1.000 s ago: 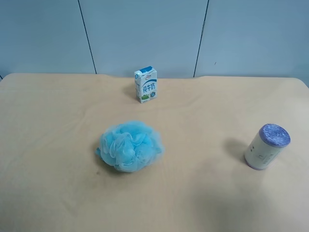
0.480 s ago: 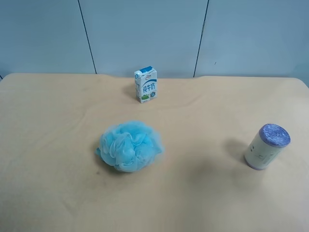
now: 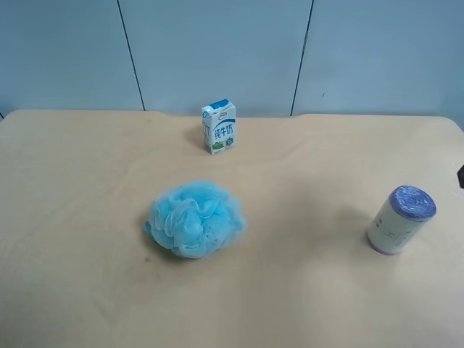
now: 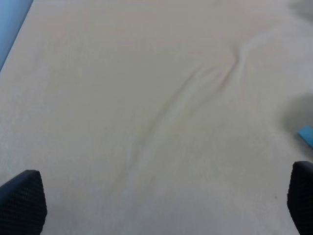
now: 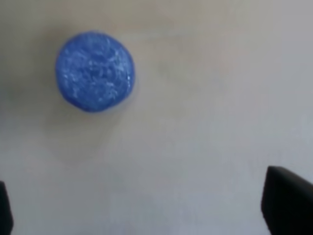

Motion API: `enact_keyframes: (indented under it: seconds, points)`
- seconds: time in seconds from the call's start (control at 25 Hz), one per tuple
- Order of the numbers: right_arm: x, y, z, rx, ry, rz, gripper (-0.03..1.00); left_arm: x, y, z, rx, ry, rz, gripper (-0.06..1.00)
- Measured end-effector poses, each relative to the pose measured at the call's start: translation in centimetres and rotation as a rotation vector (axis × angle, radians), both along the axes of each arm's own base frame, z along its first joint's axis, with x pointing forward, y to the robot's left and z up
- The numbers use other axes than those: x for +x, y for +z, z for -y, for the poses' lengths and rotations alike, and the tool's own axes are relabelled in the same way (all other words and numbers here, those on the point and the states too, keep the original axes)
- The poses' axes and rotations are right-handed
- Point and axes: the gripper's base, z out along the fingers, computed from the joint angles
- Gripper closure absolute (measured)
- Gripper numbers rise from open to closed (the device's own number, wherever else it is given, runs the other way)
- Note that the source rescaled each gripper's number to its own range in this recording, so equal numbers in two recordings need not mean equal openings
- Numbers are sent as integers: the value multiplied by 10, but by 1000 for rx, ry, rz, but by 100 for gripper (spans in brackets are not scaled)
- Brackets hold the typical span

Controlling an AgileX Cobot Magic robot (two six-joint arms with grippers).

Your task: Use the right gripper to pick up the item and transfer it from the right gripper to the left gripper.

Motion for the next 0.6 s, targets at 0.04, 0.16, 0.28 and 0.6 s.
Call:
enact_keyframes:
  seconds: [0.04, 0.16, 0.28, 0.6]
  points:
    - [6, -5, 0, 1, 0, -23, -3, 0, 0, 0, 0, 0, -2, -5]
    - [22, -17, 1, 2, 1, -64, -3, 0, 0, 0, 0, 0, -2, -5]
    - [37, -29, 1, 2, 2, -99, -3, 0, 0, 0, 0, 0, -2, -5]
    - [63, -54, -2, 48, 7, -133, -3, 0, 0, 0, 0, 0, -2, -5]
